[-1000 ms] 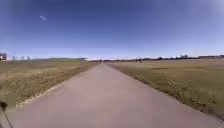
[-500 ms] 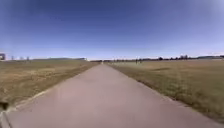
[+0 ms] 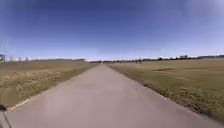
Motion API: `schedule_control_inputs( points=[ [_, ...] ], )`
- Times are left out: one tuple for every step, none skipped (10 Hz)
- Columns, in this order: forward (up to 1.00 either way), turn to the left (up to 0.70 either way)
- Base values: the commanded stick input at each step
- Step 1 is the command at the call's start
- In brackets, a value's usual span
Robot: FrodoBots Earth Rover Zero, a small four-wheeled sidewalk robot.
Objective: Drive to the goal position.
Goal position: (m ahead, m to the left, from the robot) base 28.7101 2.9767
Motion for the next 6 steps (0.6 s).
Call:
schedule_control_inputs(
  points=[
    [1.0, 0.0],
    [1.0, 0.0],
    [1.0, 0.0],
    [1.0, 0.0],
    [1.0, 0.0],
    [1.0, 0.0]
  ],
)
